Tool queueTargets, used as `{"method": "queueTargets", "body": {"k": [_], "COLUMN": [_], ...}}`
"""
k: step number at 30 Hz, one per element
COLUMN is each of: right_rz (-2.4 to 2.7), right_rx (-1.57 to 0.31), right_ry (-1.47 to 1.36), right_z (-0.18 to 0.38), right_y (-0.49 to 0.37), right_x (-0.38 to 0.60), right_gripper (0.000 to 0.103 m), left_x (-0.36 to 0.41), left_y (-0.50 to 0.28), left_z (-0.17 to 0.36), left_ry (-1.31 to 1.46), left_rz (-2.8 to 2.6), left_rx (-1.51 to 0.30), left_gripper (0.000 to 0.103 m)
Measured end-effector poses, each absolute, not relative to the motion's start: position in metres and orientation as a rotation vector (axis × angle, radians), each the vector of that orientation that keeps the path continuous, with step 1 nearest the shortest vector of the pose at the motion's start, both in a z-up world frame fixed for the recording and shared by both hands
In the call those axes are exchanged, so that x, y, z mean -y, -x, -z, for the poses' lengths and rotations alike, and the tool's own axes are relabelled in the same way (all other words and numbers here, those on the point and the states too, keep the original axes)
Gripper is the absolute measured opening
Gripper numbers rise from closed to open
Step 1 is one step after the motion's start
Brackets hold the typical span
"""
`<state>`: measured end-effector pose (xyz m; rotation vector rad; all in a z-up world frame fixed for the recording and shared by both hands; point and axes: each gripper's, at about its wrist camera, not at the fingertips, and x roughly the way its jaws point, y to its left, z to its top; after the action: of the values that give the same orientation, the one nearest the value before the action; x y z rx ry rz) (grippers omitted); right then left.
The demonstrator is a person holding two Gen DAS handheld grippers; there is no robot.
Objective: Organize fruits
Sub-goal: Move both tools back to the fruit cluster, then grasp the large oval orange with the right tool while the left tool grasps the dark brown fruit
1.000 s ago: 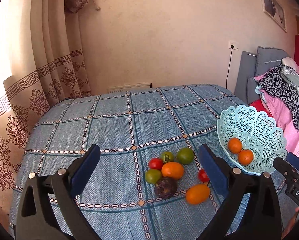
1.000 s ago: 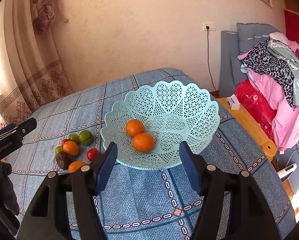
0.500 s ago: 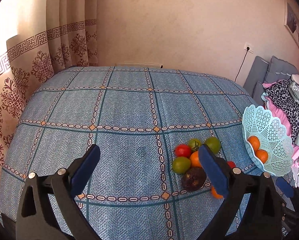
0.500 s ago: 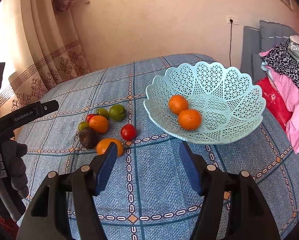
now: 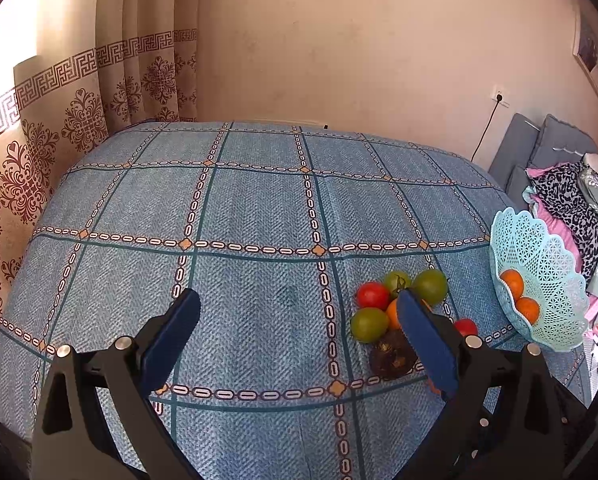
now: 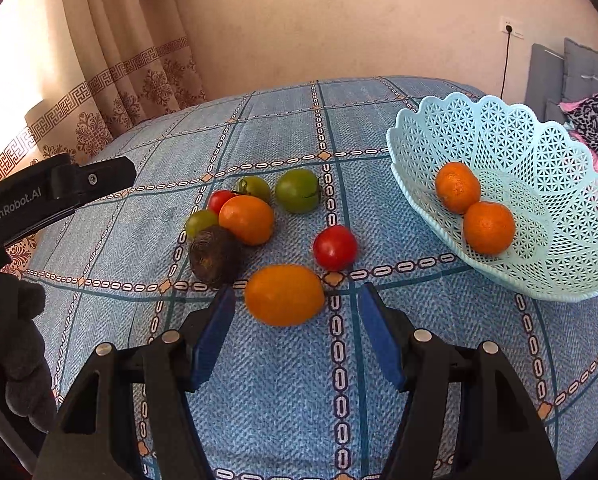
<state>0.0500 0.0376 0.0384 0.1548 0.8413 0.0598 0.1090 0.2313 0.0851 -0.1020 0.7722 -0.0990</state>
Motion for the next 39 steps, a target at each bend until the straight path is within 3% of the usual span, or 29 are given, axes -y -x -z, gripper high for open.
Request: {"method": "queueTargets", "body": {"k": [9, 11, 13, 32, 34, 39], "right_rz": [-0.061, -0.057, -0.071, 0.024, 0.027, 0.036], "right_rx": [-0.867, -0.875, -0.868, -0.812, -0.813, -0.815], "right_ry": [-0.137, -0.124, -0.116, -0.114, -0.118, -0.130], "right_z": [-0.024, -0.022, -0.023, -0.042, -0.042, -0.039], "right_y": [-0.067, -0.068, -0.066, -0.006, -0.005, -0.006], "right_x": [-0.044, -0.046, -0.046, 0.001, 0.004, 0.006], "right_gripper": [0.064, 0.051, 0.045, 0.045, 0.045, 0.045], "left_x": [-0.232, -0.231, -0.229, -0.162, -0.156, -0.147], "left_y": [-0.109, -0.109, -0.109, -0.096, -0.095, -0.096], "left_z": [-0.084, -0.082, -0.080, -0.053, -0.049, -0.036], "left_ry": [0.109, 0.109, 0.108, -0.035, -0.043, -0.060], "left_rz": [0.103, 0.104, 0.108, 0.233, 0.251, 0.272], "left_rx": [-0.775, -0.780, -0.786, -0.858, -0.872, -0.905], "left_gripper": [0.100, 0.100, 0.100, 0.100, 0.099, 0.083]}}
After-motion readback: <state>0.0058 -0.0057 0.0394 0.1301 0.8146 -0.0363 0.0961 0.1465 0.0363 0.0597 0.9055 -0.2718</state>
